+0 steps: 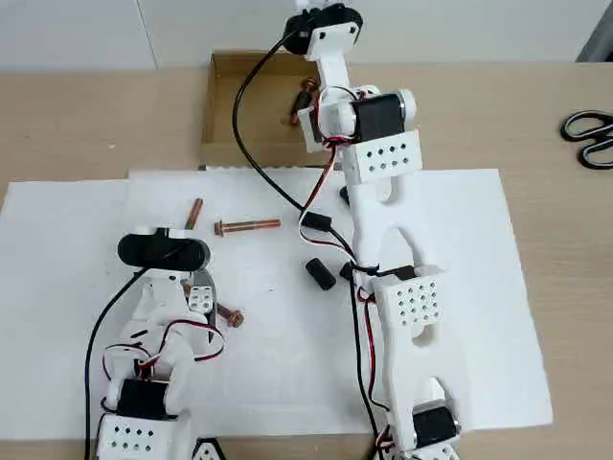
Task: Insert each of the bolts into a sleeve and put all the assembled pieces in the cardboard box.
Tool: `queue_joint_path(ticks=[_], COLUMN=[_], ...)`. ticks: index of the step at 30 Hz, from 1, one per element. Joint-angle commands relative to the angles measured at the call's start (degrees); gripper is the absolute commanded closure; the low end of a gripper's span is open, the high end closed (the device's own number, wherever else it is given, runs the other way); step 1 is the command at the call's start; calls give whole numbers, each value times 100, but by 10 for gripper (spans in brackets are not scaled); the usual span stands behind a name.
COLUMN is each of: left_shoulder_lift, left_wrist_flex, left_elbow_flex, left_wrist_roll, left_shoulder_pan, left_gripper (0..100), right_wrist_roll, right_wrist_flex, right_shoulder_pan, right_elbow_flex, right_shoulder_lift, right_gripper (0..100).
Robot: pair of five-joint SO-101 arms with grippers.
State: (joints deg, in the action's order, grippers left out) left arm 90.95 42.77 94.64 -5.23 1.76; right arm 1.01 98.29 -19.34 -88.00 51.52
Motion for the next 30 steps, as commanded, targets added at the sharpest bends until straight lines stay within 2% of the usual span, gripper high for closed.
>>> queue_joint_path(ticks=[1,9,14,17,21,30], left_shoulder_lift=[53,62,62,62,62,62], left_wrist_flex=[-149,-141,-141,-141,-141,-141], left_elbow_flex=[-31,-31,-31,-31,-31,-31], left_wrist_roll=[9,9,9,9,9,9], left_shoulder_pan=[-18,-18,-26,-26,-26,-26], left_gripper=[994,994,994,994,994,994], right_wrist_roll=[44,53,378,492,1064,1600], right_wrist_flex=[110,119,84,84,84,92], right_shoulder_pan=[84,101,295,593,822,699], right_elbow_flex=[-123,1240,2171,2224,2224,2224], right_shoulder_lift=[-127,-523,-734,-716,-611,-321], right_gripper=[995,995,995,994,946,920])
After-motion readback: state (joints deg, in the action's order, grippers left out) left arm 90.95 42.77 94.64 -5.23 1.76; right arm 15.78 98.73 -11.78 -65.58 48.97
